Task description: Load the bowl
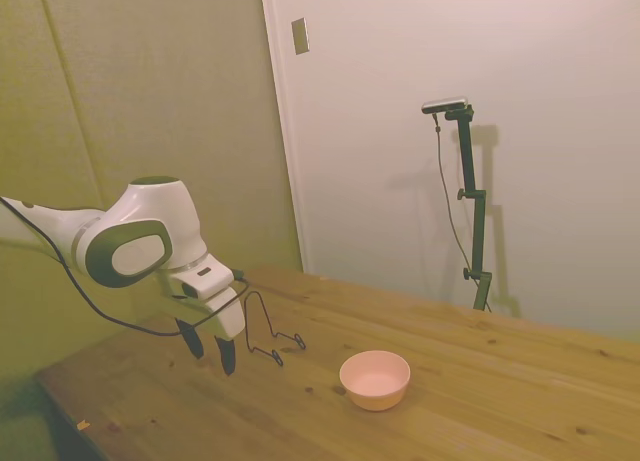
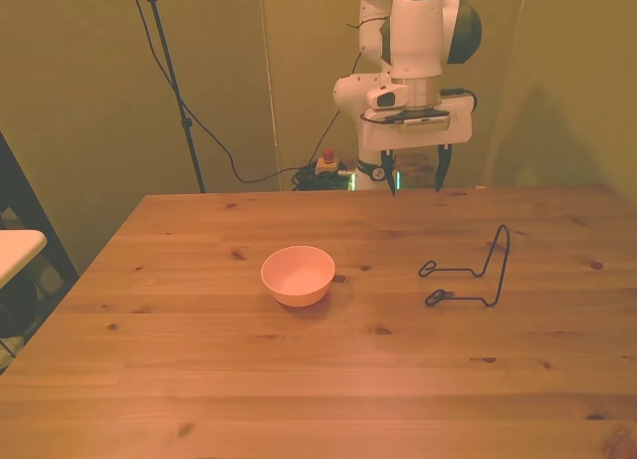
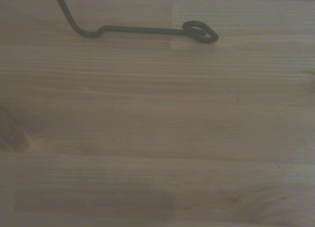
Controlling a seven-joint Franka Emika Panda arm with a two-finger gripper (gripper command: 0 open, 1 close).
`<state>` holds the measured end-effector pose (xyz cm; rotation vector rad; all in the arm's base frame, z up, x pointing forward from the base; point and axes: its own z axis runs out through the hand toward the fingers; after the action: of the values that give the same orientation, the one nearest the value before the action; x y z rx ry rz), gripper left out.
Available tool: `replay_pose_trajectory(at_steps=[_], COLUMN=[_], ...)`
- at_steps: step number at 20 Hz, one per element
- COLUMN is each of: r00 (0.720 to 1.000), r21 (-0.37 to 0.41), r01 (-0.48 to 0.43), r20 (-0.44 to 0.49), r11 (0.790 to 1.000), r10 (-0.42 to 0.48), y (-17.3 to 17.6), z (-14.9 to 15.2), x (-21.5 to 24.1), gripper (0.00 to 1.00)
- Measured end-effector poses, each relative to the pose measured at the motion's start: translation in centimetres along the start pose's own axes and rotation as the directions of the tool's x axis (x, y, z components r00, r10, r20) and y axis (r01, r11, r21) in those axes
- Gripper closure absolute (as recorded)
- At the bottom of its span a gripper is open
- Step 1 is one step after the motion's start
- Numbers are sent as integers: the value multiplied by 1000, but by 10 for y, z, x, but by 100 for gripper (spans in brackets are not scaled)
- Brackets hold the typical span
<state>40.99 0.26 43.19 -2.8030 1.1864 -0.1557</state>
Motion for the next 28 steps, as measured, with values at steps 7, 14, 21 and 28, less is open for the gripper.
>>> replay_pose_trajectory(at_steps=[7,14,21,28], r00=[997,973,971,971], r21=[-8,-20,-41,-73], r01=[-7,-85,-145,-178], r20=[-73,-217,-199,-173], r11=[1000,996,989,981], r10=[7,79,134,163], y=[0,15,8,-4], z=[-18,-30,-1,50], x=[28,104,178,211], gripper=[0,0,0,0])
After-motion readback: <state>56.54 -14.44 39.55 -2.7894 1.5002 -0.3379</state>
